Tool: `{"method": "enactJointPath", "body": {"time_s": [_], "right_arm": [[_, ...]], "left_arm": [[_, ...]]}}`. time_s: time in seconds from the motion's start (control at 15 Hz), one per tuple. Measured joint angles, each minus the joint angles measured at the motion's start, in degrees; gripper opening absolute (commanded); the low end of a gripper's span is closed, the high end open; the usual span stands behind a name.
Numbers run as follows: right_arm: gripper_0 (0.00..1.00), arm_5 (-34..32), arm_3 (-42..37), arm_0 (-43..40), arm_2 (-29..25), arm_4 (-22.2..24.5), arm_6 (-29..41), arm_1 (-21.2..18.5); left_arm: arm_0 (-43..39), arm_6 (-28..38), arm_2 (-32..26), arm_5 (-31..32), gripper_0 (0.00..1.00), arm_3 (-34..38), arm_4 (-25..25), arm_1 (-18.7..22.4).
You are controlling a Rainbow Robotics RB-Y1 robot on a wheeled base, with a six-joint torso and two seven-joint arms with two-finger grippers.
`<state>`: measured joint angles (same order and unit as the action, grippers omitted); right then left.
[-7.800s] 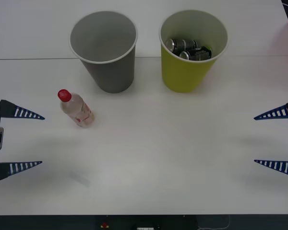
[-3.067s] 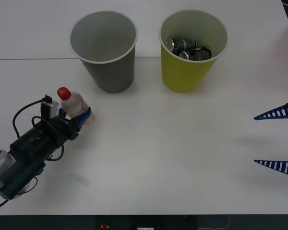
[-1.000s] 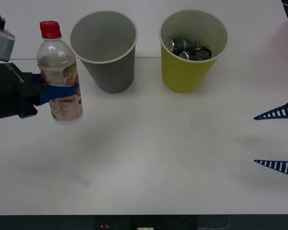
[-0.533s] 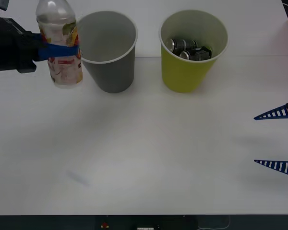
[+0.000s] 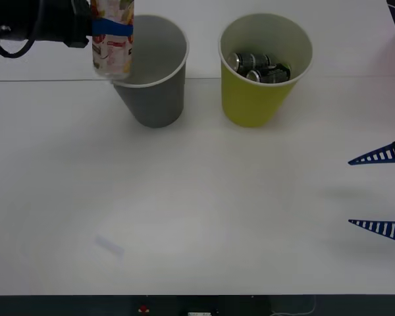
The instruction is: Put the can into the green bin and the plastic bottle into the gray bin
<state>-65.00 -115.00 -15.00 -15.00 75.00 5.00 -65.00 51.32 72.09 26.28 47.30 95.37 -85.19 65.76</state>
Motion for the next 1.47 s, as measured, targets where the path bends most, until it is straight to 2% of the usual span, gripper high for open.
{"method": "enactJointPath", "body": {"time_s": [0.2, 0.33, 0.4, 0.47, 0.53, 0.8, 1.07, 1.47], "right_arm": [[1.0, 0.0, 0.0, 0.0, 0.0, 0.0, 0.0, 0.0], [1.0, 0.0, 0.0, 0.0, 0.0, 0.0, 0.0, 0.0], [1.0, 0.0, 0.0, 0.0, 0.0, 0.0, 0.0, 0.0], [1.0, 0.0, 0.0, 0.0, 0.0, 0.0, 0.0, 0.0], [1.0, 0.0, 0.0, 0.0, 0.0, 0.0, 0.0, 0.0], [1.0, 0.0, 0.0, 0.0, 0.0, 0.0, 0.0, 0.0], [1.0, 0.0, 0.0, 0.0, 0.0, 0.0, 0.0, 0.0], [1.0, 0.0, 0.0, 0.0, 0.0, 0.0, 0.0, 0.0]], "left_arm": [[8.31, -0.91, 6.74, 0.0, 0.0, -7.85, -0.57, -3.22], [11.15, -1.33, 8.98, -0.01, 0.01, -11.24, -0.96, -5.02], [11.51, -1.71, 9.19, -0.01, 0.2, -12.28, -1.19, -5.6], [11.6, -2.21, 9.26, -0.01, 0.82, -12.79, -1.47, -6.0], [11.61, -2.95, 9.28, -0.01, 1.0, -12.91, -1.81, -6.14], [11.52, -6.58, 9.28, 0.07, 1.0, -12.61, -1.55, -6.13], [9.49, -9.91, 8.71, -0.15, 1.0, -10.47, 5.3, -3.31], [-8.79, -24.87, -6.26, -0.44, 1.0, 0.64, 11.27, 0.72]]}}
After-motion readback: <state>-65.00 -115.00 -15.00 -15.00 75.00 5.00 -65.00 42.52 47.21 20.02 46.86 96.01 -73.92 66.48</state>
